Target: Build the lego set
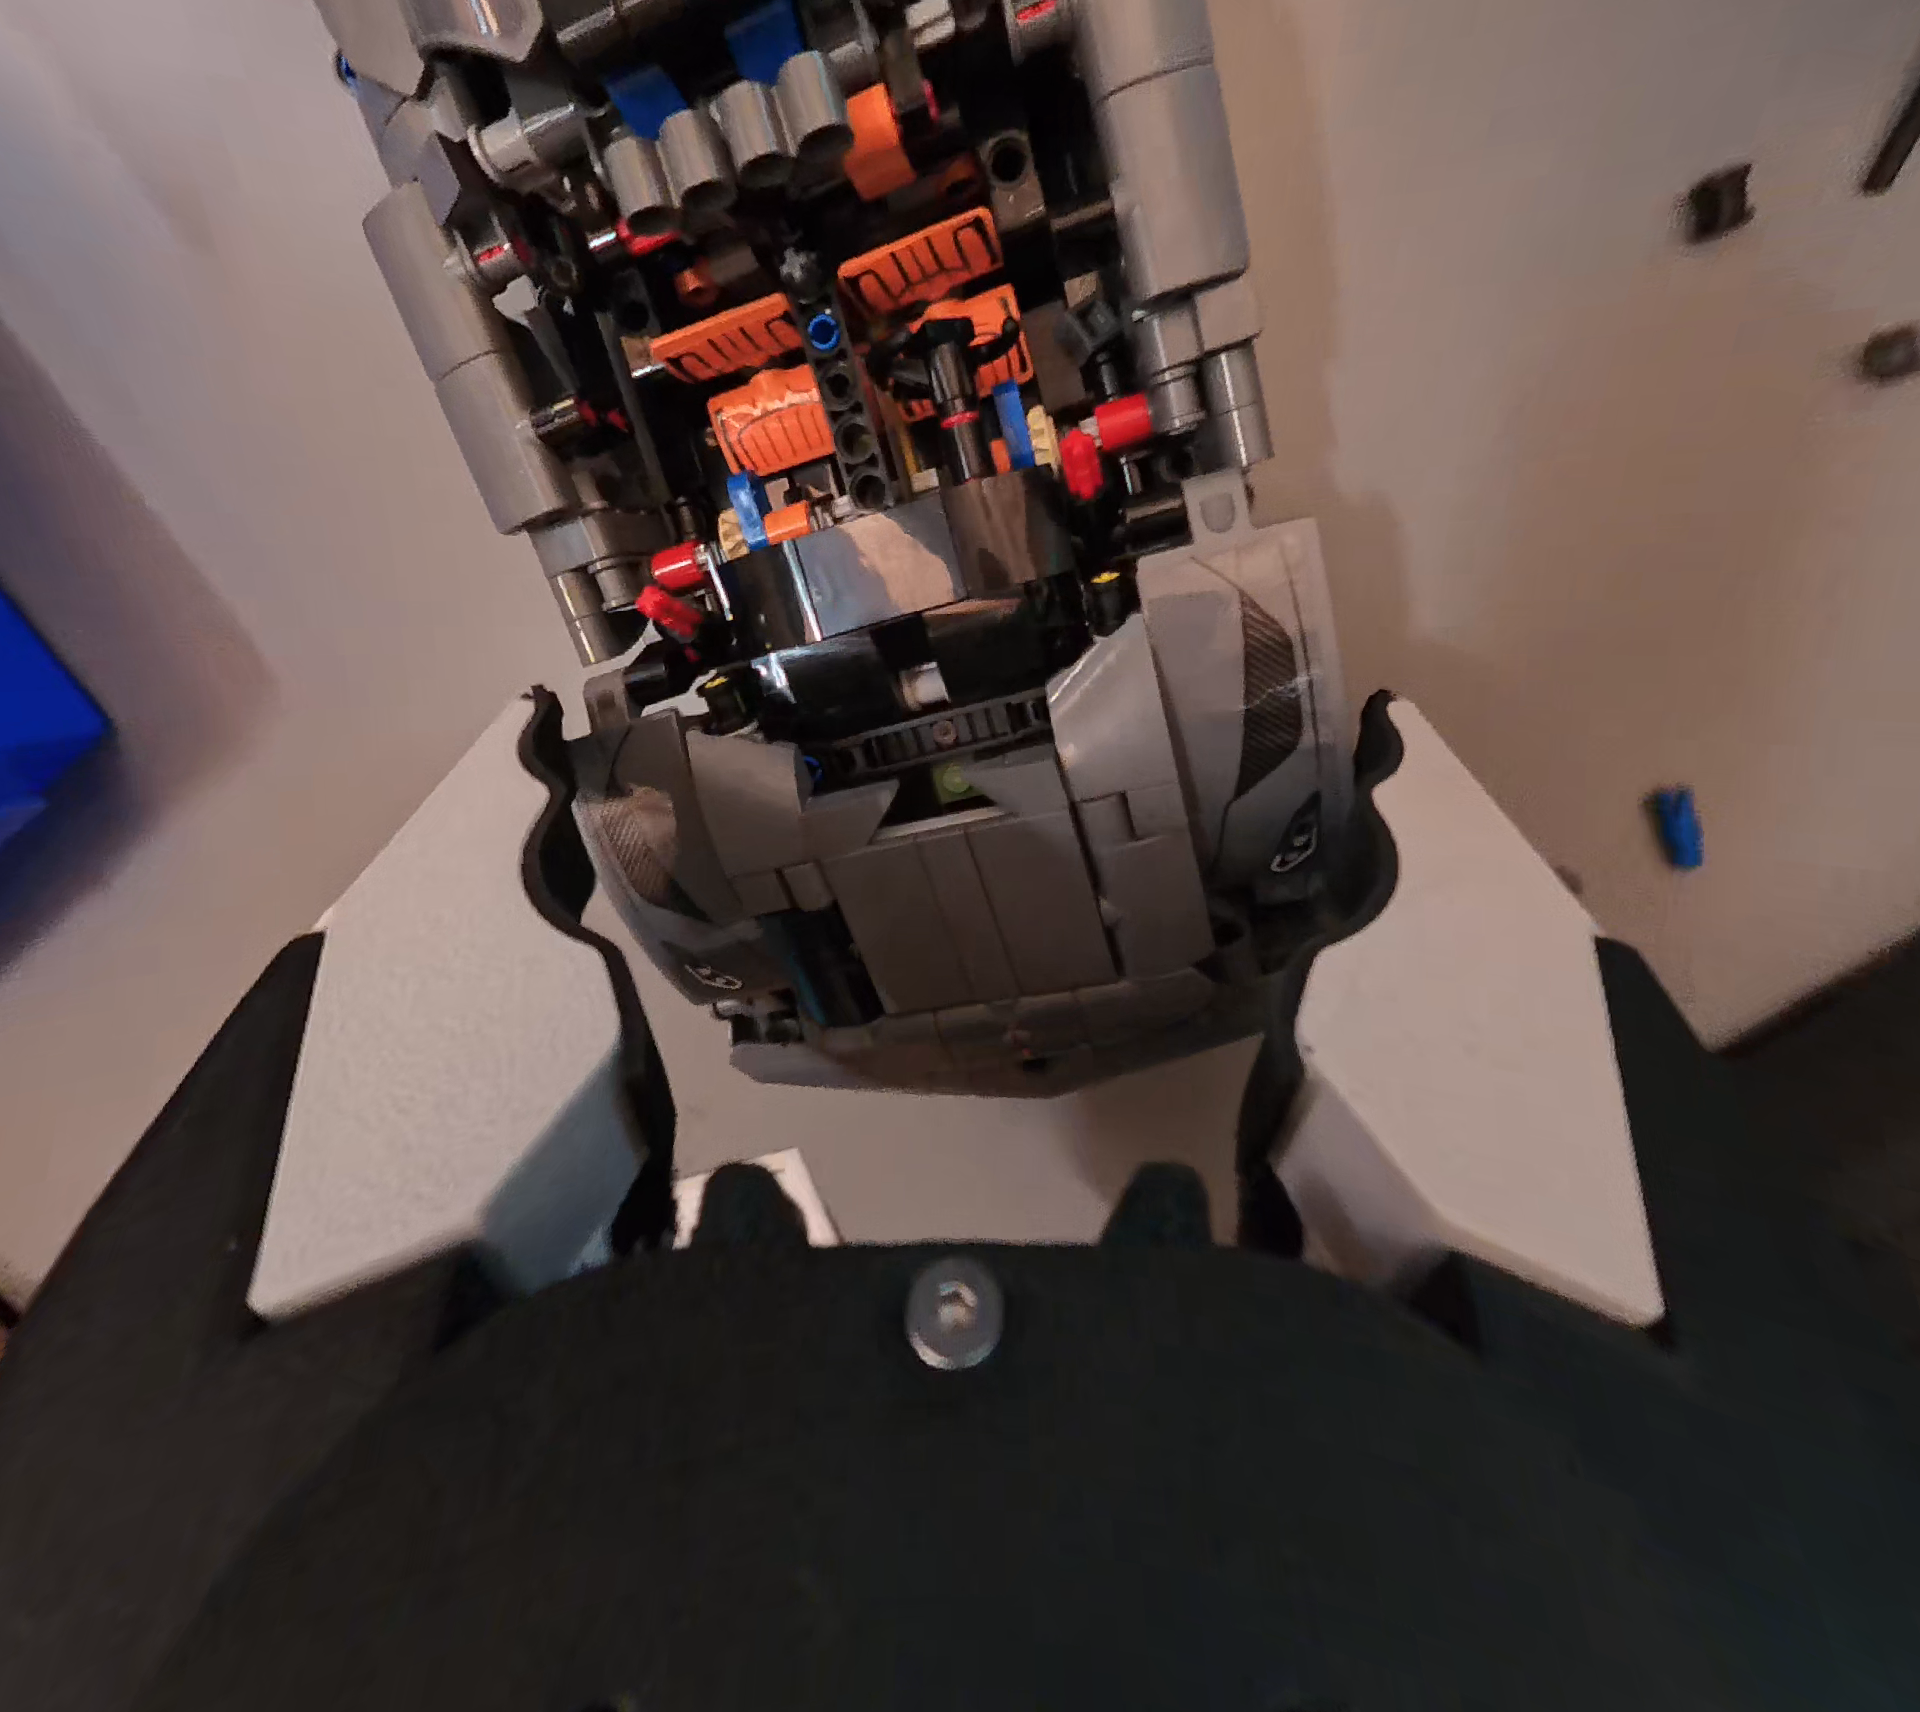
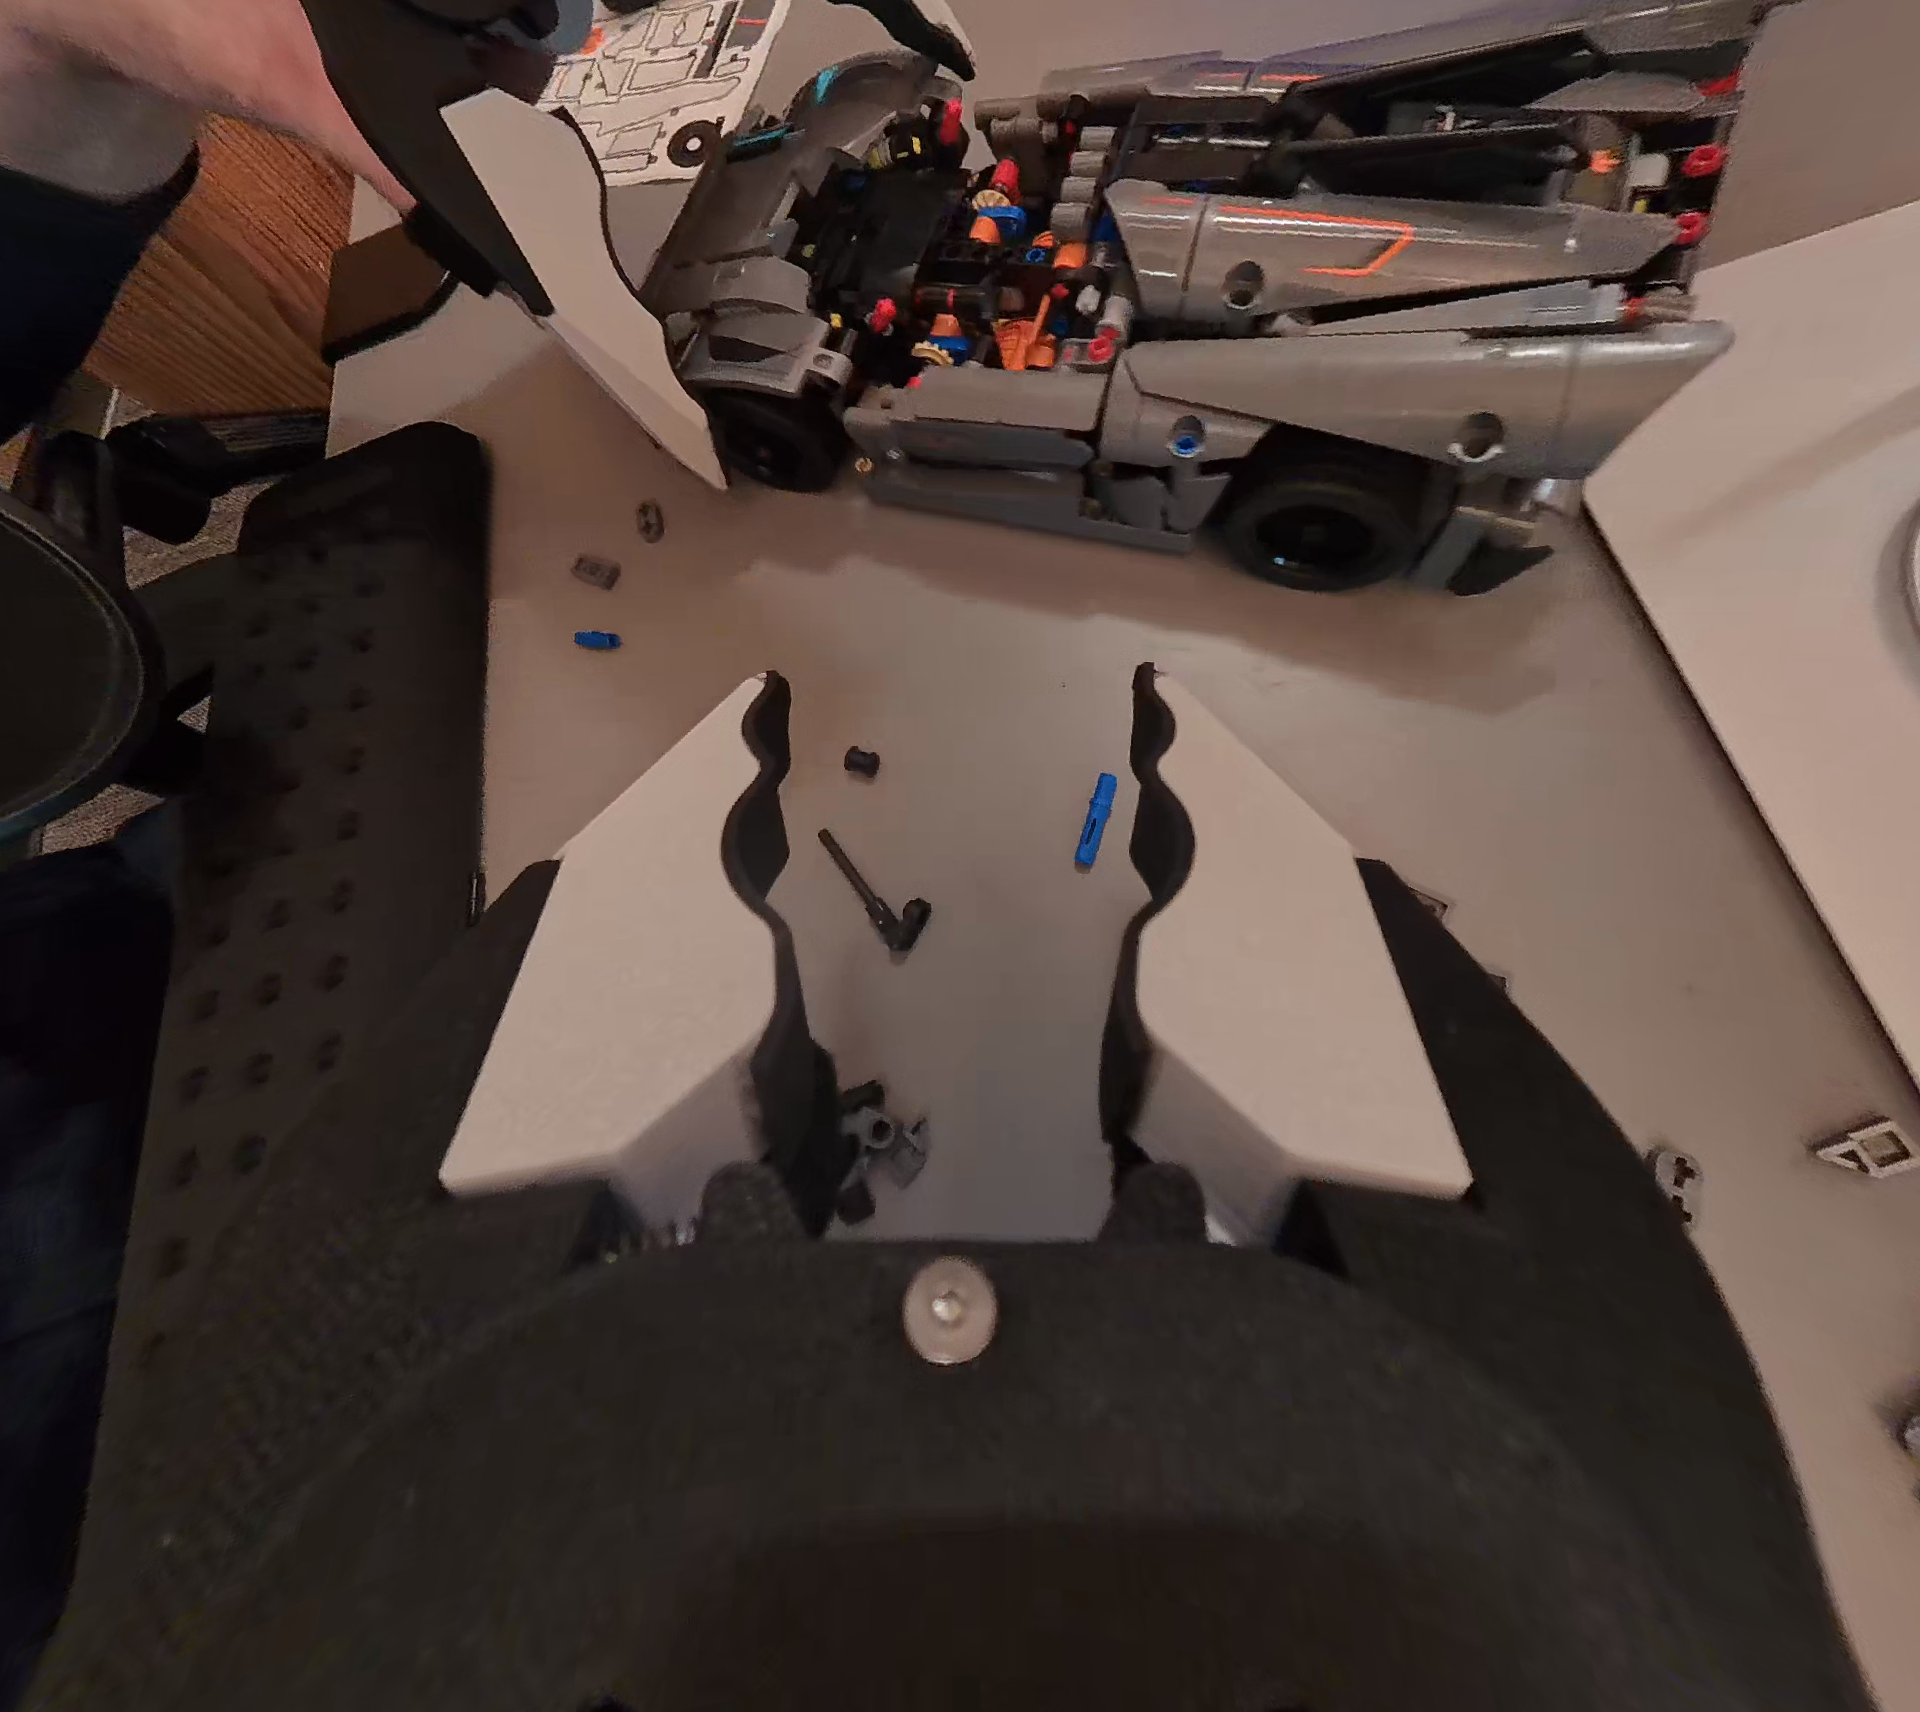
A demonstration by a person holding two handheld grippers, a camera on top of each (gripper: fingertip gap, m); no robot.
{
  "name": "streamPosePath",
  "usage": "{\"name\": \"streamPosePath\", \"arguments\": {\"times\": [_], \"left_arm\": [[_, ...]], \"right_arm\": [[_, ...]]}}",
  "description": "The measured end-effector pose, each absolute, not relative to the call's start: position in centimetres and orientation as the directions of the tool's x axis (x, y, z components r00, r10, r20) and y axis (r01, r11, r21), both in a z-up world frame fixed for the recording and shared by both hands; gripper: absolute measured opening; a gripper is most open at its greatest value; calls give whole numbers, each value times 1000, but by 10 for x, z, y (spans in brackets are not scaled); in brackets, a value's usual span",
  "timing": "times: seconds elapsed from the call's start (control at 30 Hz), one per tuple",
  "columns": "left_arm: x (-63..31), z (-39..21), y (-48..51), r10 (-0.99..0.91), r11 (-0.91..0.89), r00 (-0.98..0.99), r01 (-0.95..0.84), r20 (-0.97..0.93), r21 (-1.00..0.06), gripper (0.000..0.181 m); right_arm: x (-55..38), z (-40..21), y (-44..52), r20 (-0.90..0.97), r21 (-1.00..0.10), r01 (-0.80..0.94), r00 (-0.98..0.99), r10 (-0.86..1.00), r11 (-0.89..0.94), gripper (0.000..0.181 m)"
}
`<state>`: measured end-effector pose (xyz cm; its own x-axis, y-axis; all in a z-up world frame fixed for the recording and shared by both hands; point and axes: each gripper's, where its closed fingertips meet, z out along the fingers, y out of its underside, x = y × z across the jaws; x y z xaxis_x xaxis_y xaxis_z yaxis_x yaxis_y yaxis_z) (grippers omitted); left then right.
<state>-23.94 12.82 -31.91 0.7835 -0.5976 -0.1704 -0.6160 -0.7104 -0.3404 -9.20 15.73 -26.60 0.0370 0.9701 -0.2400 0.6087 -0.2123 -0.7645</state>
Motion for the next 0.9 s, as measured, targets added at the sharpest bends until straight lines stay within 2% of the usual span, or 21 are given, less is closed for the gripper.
{"name": "streamPosePath", "arguments": {"times": [0.07,0.1,0.23,0.37,0.63,0.77,0.83,0.9], "left_arm": [[-249,-319,123,-615,-696,768,-636,-180,-334,146],[-255,-319,123,-598,-704,779,-622,-186,-341,157],[-269,-306,116,-569,-694,809,-569,-147,-442,156],[-282,-284,103,-503,-691,860,-463,-91,-556,151],[-284,-324,65,-405,-760,914,-352,-25,-546,153],[-279,-332,67,-348,-744,937,-287,-16,-604,147],[-282,-336,67,-334,-749,942,-290,-38,-596,137],[-283,-336,68,-325,-746,945,-280,-37,-605,136]], "right_arm": [[-92,-266,156,-240,-764,610,33,970,-210,64],[-93,-266,155,-241,-765,610,29,970,-208,64],[-93,-263,154,-227,-774,603,16,974,-190,63],[-90,-239,159,-248,-828,516,12,969,-218,62],[-80,-243,171,-273,-816,517,48,961,-258,61],[-84,-246,165,-259,-812,533,35,965,-237,61],[-85,-246,164,-255,-812,536,30,967,-231,61],[-85,-246,164,-251,-813,536,32,967,-228,61]]}}
